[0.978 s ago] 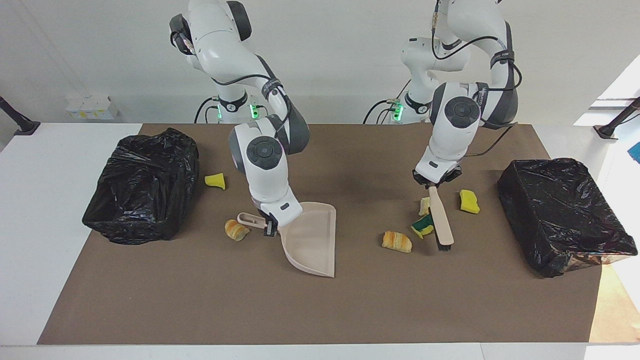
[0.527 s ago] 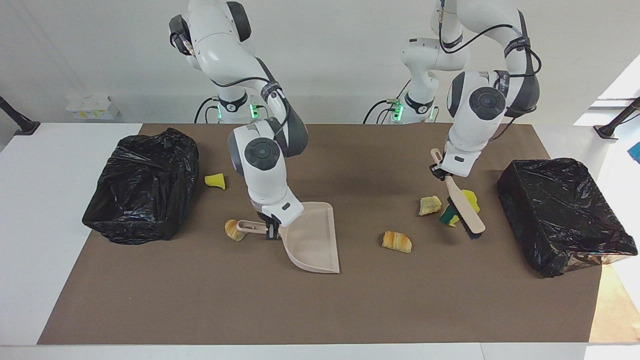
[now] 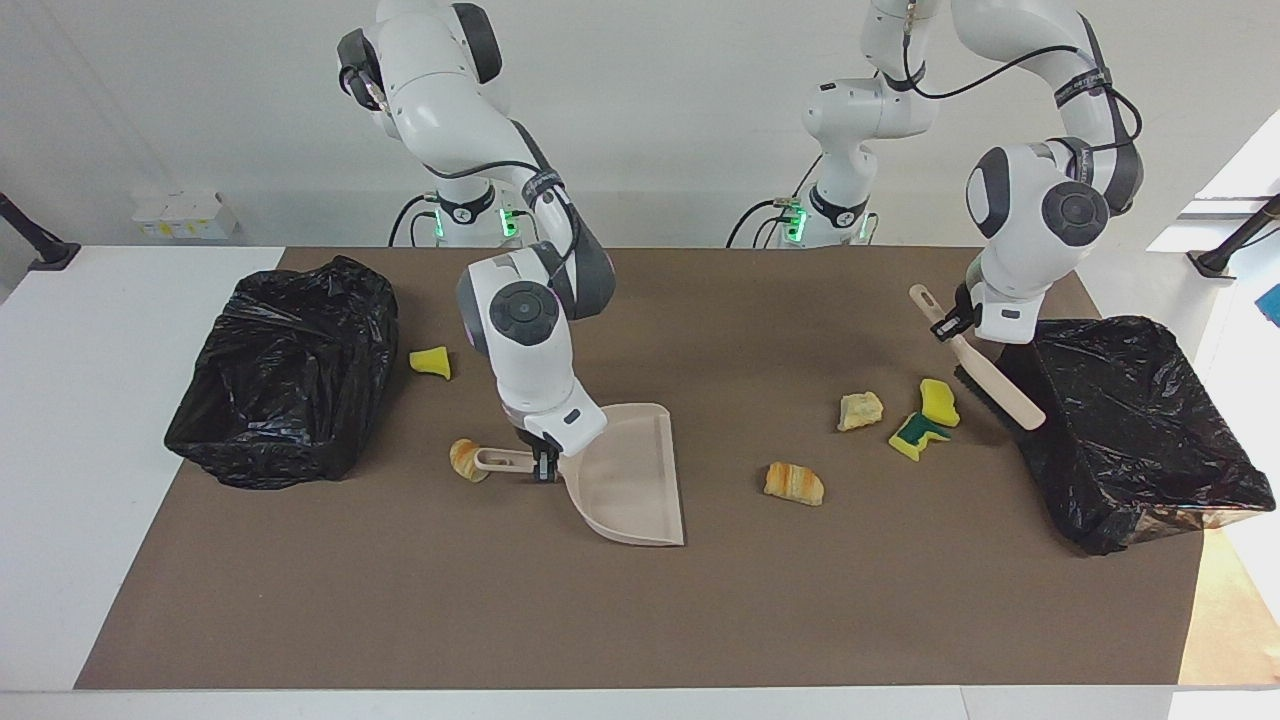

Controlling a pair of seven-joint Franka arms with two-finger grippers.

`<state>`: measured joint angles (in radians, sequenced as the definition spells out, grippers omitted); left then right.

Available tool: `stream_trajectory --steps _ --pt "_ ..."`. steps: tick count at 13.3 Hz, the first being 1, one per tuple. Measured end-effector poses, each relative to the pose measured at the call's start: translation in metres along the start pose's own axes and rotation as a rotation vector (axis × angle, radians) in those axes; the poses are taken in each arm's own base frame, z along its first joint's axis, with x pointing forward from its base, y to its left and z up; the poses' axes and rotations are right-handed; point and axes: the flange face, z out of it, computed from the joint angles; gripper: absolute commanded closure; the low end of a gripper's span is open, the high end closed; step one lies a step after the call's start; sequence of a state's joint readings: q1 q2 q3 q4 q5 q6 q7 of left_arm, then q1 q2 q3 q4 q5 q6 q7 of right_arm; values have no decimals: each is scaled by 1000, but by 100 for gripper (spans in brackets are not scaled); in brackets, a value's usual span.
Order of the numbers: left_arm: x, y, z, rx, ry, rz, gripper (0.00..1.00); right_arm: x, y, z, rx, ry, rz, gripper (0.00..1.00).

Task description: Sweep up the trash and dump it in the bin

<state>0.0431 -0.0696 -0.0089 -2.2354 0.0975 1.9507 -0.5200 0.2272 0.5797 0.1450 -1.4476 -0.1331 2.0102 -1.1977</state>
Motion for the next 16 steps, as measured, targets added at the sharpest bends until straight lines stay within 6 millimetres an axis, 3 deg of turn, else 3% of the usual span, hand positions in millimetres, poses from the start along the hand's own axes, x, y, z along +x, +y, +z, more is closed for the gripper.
stream_trajectory --steps 2,4,8,11,14,16 --pt "-17 -18 25 -14 4 28 100 0 0 0 0 0 0 100" --pt "-32 -2 33 -17 23 86 100 0 0 0 0 0 6 100" --pt "-60 67 36 -53 76 189 100 0 -1 0 1 -1 17 100" --pt "-93 127 25 -158 71 232 100 2 -2 -1 4 -6 18 100" --pt "-126 191 26 -206 78 226 100 21 -11 -6 9 -80 11 100" --pt "-132 224 17 -258 67 201 100 32 -16 -10 -1 -125 16 100"
